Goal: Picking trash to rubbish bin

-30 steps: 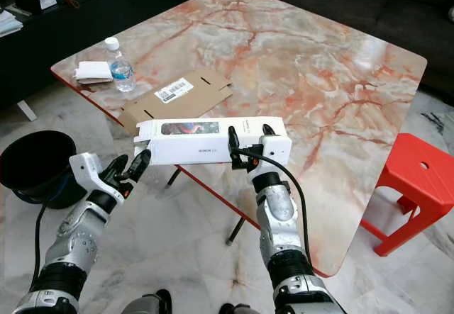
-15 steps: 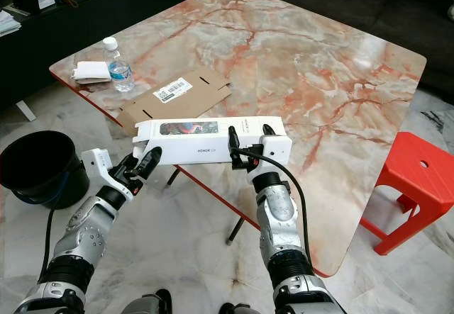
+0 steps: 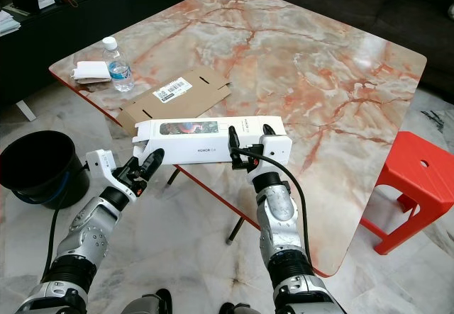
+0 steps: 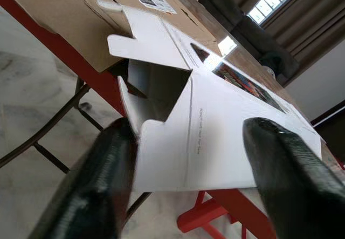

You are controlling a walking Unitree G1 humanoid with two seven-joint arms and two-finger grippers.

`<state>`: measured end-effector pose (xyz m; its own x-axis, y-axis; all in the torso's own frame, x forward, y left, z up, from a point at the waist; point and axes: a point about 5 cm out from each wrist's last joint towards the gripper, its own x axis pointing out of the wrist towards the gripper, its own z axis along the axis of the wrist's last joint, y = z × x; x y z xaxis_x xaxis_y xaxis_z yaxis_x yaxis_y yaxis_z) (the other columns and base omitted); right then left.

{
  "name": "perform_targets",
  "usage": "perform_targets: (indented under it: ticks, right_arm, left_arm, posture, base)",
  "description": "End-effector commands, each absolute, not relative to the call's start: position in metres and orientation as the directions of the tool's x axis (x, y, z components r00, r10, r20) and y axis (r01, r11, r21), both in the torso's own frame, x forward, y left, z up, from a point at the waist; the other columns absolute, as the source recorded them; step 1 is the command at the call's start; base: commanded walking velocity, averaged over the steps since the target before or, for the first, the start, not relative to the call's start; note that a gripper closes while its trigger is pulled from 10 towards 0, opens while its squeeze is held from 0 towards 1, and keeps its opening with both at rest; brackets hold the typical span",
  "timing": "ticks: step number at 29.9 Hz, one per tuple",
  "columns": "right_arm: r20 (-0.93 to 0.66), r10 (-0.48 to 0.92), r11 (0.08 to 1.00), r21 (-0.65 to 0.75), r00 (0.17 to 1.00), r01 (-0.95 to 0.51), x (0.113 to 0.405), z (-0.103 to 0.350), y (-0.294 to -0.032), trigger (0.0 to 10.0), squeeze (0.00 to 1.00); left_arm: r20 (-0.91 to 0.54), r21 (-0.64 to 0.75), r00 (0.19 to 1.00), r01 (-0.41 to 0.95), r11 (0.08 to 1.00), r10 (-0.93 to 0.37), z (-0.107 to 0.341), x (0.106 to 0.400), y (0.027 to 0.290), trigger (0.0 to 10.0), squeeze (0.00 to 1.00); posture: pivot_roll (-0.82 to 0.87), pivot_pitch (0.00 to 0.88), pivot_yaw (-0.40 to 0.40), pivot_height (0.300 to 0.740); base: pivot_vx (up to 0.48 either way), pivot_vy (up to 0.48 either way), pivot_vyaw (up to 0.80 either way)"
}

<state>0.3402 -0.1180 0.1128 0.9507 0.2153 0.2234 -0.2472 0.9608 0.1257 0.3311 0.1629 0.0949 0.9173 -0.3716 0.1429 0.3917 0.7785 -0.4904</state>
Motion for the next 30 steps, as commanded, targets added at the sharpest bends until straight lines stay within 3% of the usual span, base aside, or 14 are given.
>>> perform_targets:
  ticks: [1, 30]
  right_arm:
    - [0.215, 0.204, 0.963, 0.132, 0.955, -0.236, 0.341, 0.112, -0.12, 10.0, 0.0]
    - [0.223, 0.19, 0.966, 0.131, 0.956, -0.222, 0.342, 0.113, -0.123, 10.0, 0.0]
  left_arm:
    - [0.134, -0.494, 0.911, 0.403, 0.771, -0.391, 0.094, 0.332, 0.159, 0.0, 0.0]
    - [0.155, -0.487, 0.897, 0.434, 0.758, -0.414, 0.099, 0.336, 0.149, 0.0, 0.0]
  posture:
    - [0.16, 0.155, -0.102, 0.74]
    - [0.16, 0.128, -0.091, 0.74]
  base:
    - [0.0, 0.0, 0.0]
    - [0.0, 0.0, 0.0]
